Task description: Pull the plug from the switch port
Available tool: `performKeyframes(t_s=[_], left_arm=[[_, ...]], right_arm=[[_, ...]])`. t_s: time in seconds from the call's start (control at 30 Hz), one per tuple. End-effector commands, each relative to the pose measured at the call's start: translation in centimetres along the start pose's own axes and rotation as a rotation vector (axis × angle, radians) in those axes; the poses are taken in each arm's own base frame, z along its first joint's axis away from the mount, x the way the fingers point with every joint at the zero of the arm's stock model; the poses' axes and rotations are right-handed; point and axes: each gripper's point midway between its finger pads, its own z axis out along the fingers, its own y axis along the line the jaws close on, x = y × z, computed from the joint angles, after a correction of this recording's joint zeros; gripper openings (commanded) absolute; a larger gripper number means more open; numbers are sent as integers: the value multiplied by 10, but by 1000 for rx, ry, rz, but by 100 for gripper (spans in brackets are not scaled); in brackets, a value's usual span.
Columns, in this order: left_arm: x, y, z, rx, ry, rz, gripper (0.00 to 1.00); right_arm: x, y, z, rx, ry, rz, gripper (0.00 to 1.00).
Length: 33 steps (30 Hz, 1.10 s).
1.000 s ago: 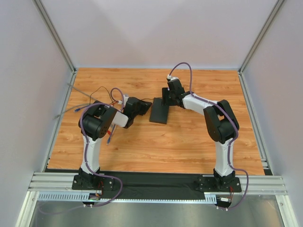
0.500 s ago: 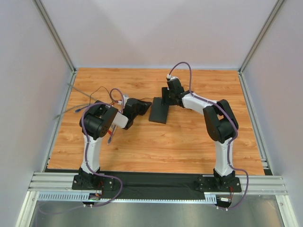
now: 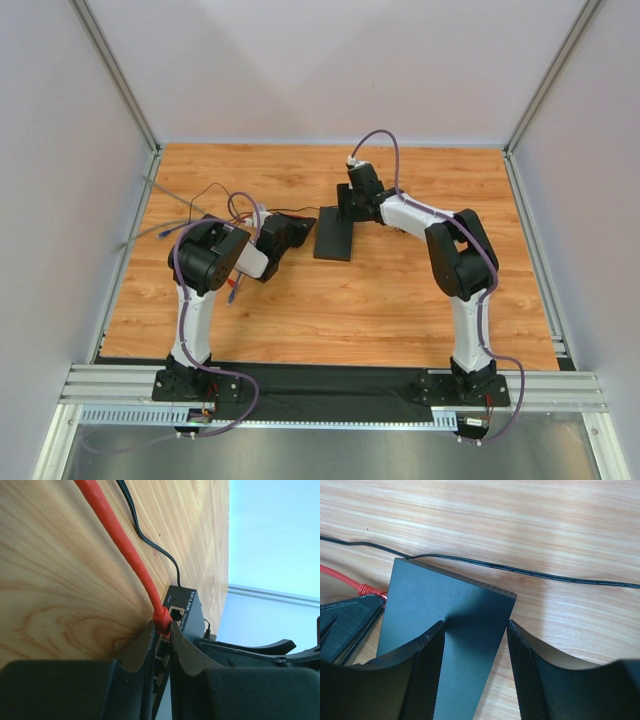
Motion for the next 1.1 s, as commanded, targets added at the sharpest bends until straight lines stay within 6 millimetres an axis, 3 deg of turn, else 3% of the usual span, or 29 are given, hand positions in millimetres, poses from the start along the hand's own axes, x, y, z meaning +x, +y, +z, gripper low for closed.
performKeyframes(t_s=[0.0,0.57,0.8,1.07], left_arm=[[-7,40,-9,-115,-34,98,0],[-19,39,-6,-120,-58,119,0],[-37,33,0,-125,-62,137,0],[-28,37,-4,-128,-57,135,0]], right_arm=[[44,-34,15,128,138,-31,53],[50,-40,18,130,165,-10,53],[51,-37,19,118,169,-7,53],[51,-36,19,115,170,-6,53]])
